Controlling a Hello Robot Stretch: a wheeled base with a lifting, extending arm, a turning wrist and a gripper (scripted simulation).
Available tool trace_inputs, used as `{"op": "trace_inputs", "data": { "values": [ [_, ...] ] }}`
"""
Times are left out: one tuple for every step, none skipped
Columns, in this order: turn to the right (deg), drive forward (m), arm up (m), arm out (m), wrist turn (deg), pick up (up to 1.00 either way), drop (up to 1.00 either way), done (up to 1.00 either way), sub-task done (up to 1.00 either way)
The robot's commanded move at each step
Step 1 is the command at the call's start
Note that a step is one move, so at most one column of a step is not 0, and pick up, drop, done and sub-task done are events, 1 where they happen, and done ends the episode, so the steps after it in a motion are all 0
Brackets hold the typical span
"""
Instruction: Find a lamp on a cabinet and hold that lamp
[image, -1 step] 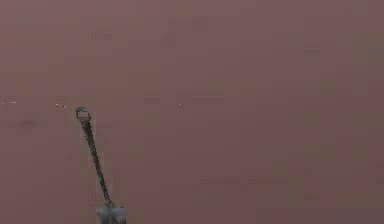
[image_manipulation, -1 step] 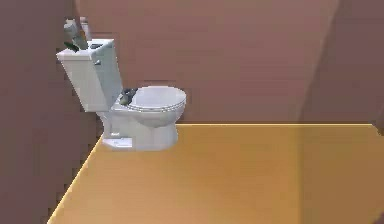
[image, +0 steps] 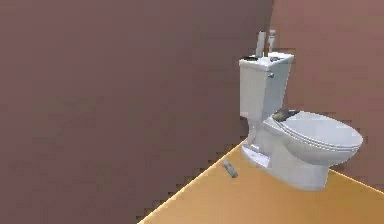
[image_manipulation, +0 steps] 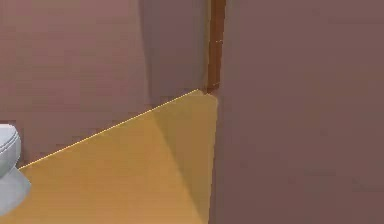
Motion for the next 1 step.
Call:
{"op": "trace_inputs", "data": {
  "values": [
    [45.0, 0.0, 0.0, 0.0, 0.0, 0.0, 0.0, 0.0, 0.0]
  ]
}}
